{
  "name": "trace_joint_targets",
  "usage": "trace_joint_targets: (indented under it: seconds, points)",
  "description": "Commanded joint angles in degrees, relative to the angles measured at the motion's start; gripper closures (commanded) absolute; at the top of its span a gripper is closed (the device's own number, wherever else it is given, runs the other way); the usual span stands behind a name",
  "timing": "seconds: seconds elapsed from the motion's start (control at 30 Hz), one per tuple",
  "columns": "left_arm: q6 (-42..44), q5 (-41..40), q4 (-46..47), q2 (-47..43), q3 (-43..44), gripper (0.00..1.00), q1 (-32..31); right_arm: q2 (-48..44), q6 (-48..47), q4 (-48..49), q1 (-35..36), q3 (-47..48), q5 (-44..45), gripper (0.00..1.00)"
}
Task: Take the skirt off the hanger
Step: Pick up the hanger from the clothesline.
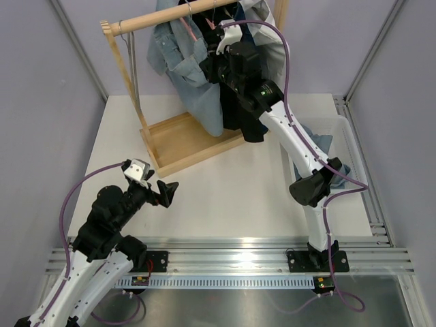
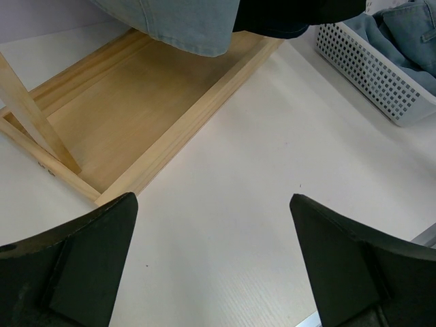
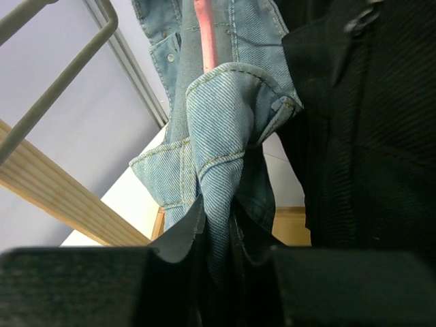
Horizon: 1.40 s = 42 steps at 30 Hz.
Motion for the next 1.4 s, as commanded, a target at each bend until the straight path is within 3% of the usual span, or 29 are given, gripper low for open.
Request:
trace_joint_targets:
  seconds: [0.0,0.1,0.3,1.17,1.37]
  points:
    - [0.8,1.3,1.5,0.5,1.6,0.01,0.3,1.4,0.0,-2.5,0.4,1.0,-0.8,0.84]
    - [0.8,1.3,1.6,0.2,1.6,0.01,0.2,1.0,-0.6,-2.1,0.2,1.2,-3.1,1.00]
    - [0.8,1.3,1.5,0.2,1.6,0.01,0.3,-0.3,-5.5,-1.3,0.1,4.9,-12.3,1.00]
    - [0.6,1.0,1.4,0.7,1.5,0.01,0.3,-6.8,-8.8,2.0,-0.2,11.5,-11.7,1.00]
    - [0.7,1.1,1.3,0.9,1.6,0.01,0.3,-8.3,-8.3,1.0,-0.4,9.2,-12.6,1.00]
